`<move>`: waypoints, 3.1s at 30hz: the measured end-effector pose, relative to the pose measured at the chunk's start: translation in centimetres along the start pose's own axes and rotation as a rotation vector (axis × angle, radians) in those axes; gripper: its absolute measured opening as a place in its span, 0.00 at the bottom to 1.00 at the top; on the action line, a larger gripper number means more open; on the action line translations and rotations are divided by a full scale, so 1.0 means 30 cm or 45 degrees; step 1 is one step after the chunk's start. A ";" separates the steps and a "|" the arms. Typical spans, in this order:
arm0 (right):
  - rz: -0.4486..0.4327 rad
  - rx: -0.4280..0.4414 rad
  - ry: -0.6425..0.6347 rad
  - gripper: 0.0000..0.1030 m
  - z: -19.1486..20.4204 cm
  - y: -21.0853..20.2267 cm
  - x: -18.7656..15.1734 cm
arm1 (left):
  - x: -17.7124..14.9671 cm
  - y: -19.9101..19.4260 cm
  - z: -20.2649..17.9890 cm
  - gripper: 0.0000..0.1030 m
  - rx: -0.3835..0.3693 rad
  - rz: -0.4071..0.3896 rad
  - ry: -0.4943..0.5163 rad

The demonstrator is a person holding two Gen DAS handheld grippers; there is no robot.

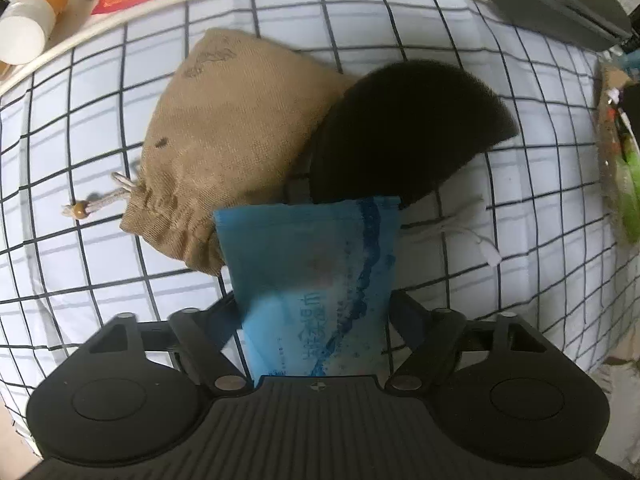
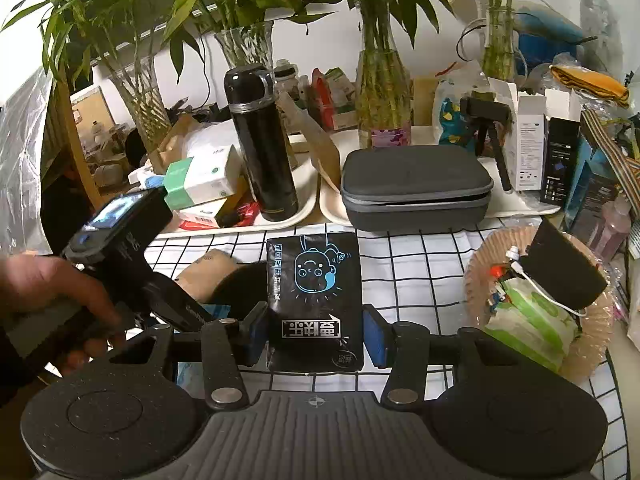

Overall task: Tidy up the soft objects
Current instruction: 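Lift blue pouch with left tool while right tool carries black packet toward box, then open left tool over box while right tool releases black packet inside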

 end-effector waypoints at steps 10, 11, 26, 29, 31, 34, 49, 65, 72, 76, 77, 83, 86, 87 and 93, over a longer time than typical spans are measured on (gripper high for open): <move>-0.001 -0.004 0.008 0.50 -0.010 -0.005 -0.003 | -0.024 -0.159 0.044 0.64 -0.056 -0.204 0.034; -0.003 -0.002 0.005 0.50 -0.008 -0.006 -0.003 | -0.028 -0.189 0.052 0.64 -0.057 -0.245 0.038; -0.013 0.077 -0.010 0.50 0.047 -0.024 0.000 | -0.198 -0.539 0.129 0.64 -0.199 -0.786 0.021; -0.020 0.118 -0.020 0.50 0.070 -0.032 0.001 | -0.242 -0.588 0.137 0.64 -0.234 -0.849 0.032; -0.027 0.141 -0.027 0.50 0.087 -0.041 0.004 | -0.276 -0.629 0.142 0.64 -0.258 -0.883 0.046; -0.043 0.175 -0.041 0.50 0.112 -0.058 0.010 | -0.333 -0.680 0.153 0.64 -0.281 -0.916 0.067; -0.085 0.327 -0.112 0.50 0.256 -0.173 -0.045 | -0.649 -0.750 0.174 0.64 -0.317 -0.952 0.207; -0.061 0.373 -0.222 0.50 0.356 -0.236 -0.147 | -0.776 -0.587 0.247 0.66 -0.243 -0.966 0.061; -0.040 0.370 -0.266 0.50 0.371 -0.257 -0.193 | -0.810 -0.545 0.293 0.73 -0.277 -1.009 -0.042; -0.041 0.358 -0.256 0.50 0.356 -0.266 -0.202 | -0.850 -0.565 0.306 0.79 -0.263 -1.082 -0.043; -0.042 0.356 -0.256 0.50 0.352 -0.268 -0.203 | -0.862 -0.574 0.311 0.80 -0.258 -1.105 -0.039; -0.047 0.340 -0.251 0.50 0.334 -0.276 -0.204 | -0.926 -0.598 0.337 0.80 -0.215 -1.165 -0.024; -0.045 0.340 -0.251 0.50 0.330 -0.281 -0.207 | -0.955 -0.586 0.345 0.80 -0.170 -1.184 0.008; -0.043 0.340 -0.254 0.50 0.330 -0.281 -0.208 | -0.963 -0.583 0.349 0.80 -0.162 -1.195 0.017; -0.009 0.344 -0.285 0.50 0.340 -0.280 -0.229 | -1.000 -0.559 0.364 0.80 -0.150 -1.249 0.052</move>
Point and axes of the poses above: each gripper's, at about its wrist camera, not at the fingertips, and y roughly the way its jaws point, z to its left, x to its top, the point moved 3 cm from there along y, roughly the way its jaws point, and after that the axes turned 2 degrees about -y, right-handed, at the moved point
